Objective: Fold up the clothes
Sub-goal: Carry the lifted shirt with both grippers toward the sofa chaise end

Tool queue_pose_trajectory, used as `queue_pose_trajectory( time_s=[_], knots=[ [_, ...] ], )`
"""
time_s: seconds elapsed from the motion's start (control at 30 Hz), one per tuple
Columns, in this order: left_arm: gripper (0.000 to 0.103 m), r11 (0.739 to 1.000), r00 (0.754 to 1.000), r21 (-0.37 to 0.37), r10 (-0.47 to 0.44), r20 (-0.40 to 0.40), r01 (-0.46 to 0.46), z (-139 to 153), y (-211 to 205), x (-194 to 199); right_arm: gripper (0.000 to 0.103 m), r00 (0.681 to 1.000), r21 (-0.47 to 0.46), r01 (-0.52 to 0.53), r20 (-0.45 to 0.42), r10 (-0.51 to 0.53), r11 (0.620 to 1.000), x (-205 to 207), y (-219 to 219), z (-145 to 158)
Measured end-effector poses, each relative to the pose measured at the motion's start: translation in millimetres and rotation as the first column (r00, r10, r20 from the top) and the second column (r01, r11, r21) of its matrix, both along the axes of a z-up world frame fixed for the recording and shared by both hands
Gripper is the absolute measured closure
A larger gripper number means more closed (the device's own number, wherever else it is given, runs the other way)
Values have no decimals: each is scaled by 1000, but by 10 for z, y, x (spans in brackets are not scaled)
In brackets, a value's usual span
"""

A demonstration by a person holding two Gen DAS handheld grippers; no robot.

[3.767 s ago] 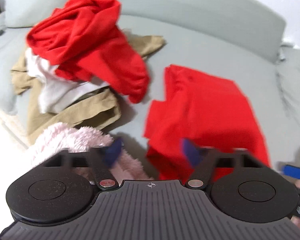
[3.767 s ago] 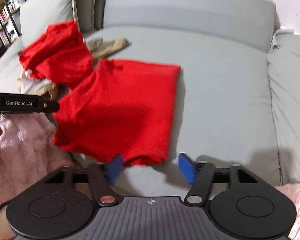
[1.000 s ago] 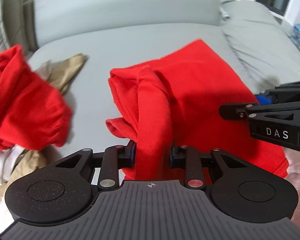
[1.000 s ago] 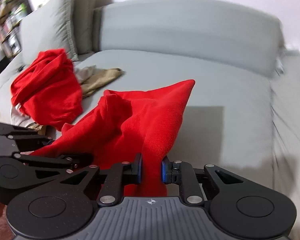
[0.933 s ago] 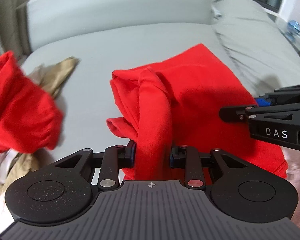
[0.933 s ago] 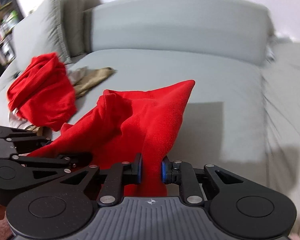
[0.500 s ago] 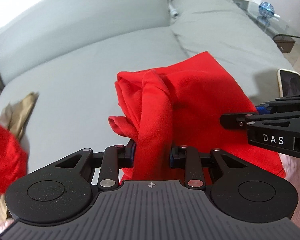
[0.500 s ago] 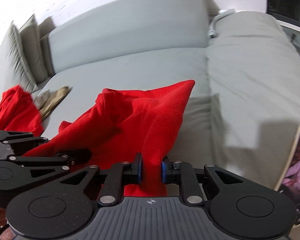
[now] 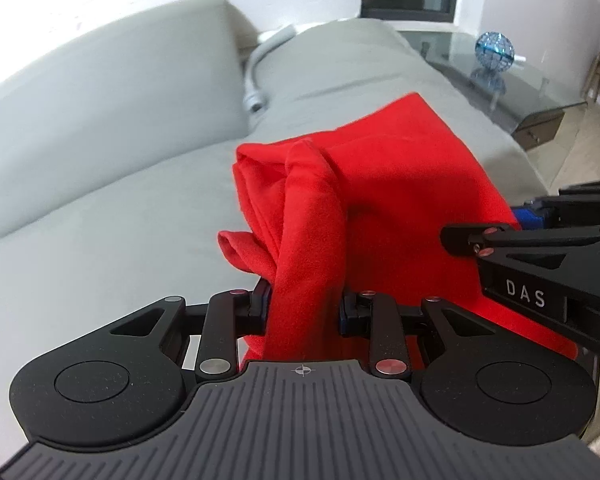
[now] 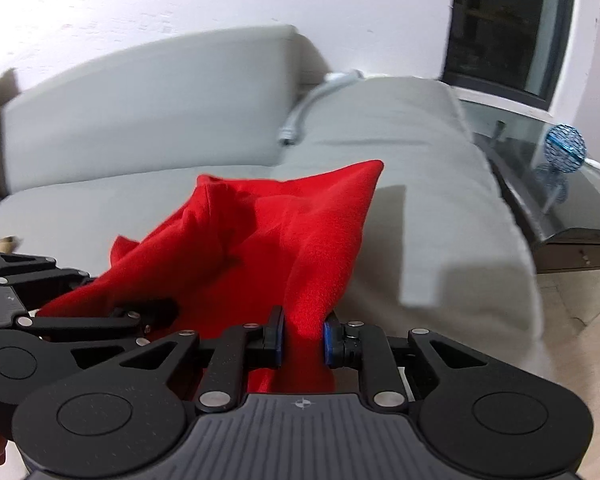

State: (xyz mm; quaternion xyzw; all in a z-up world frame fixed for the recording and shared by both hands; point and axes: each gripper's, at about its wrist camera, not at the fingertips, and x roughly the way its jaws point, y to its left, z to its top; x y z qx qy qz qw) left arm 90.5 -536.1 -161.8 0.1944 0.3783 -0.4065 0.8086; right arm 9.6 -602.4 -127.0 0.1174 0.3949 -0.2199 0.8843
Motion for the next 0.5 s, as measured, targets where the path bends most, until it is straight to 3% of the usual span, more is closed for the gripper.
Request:
queue_pose_trajectory(
  time_s=[0.2,0.27,0.4,0.5],
  knots=[
    [72,999,999,31,11,-33,-10,-246,-118,88,84,1000,30,-10,-16,10,1000,106,-145,-272],
    [63,999,997,45,17,-72,-14,-362,-119,127,83,999,4,-8,-48,8,1000,145,-138,-392],
    [41,998,987,49,54,-152,-47,-468,-41,226,67,996,-14,22,-82,-23,1000,144,-133,-438],
    [33,997,984,-8,70,-166,-72,-358,180,258,50,998,-17,37,-55,-38,999,26,-92,-264]
  ],
)
